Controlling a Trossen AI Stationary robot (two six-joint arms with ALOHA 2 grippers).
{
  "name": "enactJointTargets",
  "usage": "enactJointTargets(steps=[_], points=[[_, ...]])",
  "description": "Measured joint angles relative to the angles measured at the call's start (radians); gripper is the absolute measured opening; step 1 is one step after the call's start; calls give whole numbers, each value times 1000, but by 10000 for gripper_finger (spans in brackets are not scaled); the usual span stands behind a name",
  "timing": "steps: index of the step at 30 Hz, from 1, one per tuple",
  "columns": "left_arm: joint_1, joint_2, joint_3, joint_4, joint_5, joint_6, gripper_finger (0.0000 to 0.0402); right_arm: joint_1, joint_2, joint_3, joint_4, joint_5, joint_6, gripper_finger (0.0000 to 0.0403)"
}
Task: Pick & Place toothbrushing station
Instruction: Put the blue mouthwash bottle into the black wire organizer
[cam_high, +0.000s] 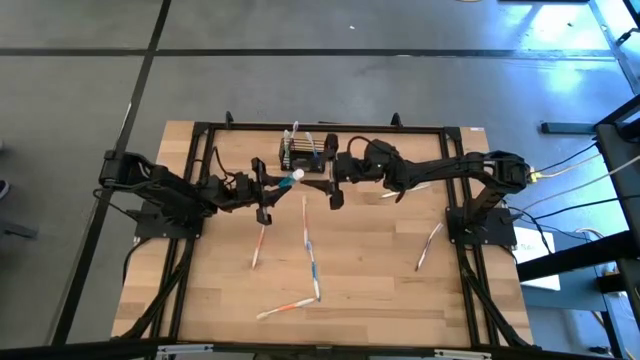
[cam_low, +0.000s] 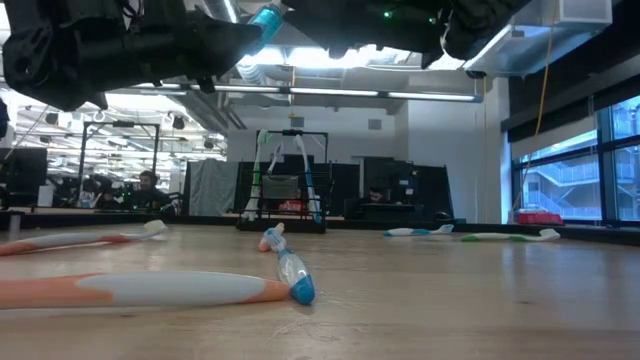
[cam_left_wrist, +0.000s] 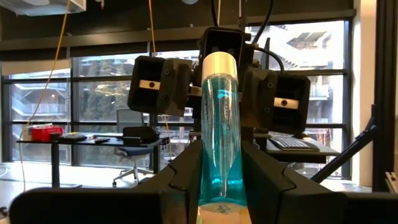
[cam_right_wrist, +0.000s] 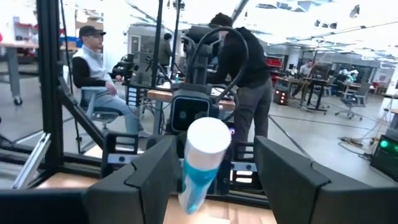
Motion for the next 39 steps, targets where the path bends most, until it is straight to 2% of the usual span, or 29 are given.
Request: enactJointTargets(steps=[14, 21, 29, 39], points=[[0, 0, 0, 0, -5, 12, 88, 14, 40, 11, 40, 4, 1, 217], [9, 0, 1, 0, -2, 11, 88, 18, 113, 106, 19, -40, 26, 179], [8, 0, 1, -1, 7, 9, 88, 19, 115, 116, -48, -41, 21, 129], [8, 0, 2, -1, 10, 10, 88, 19, 111, 116, -49, -47, 3, 121]])
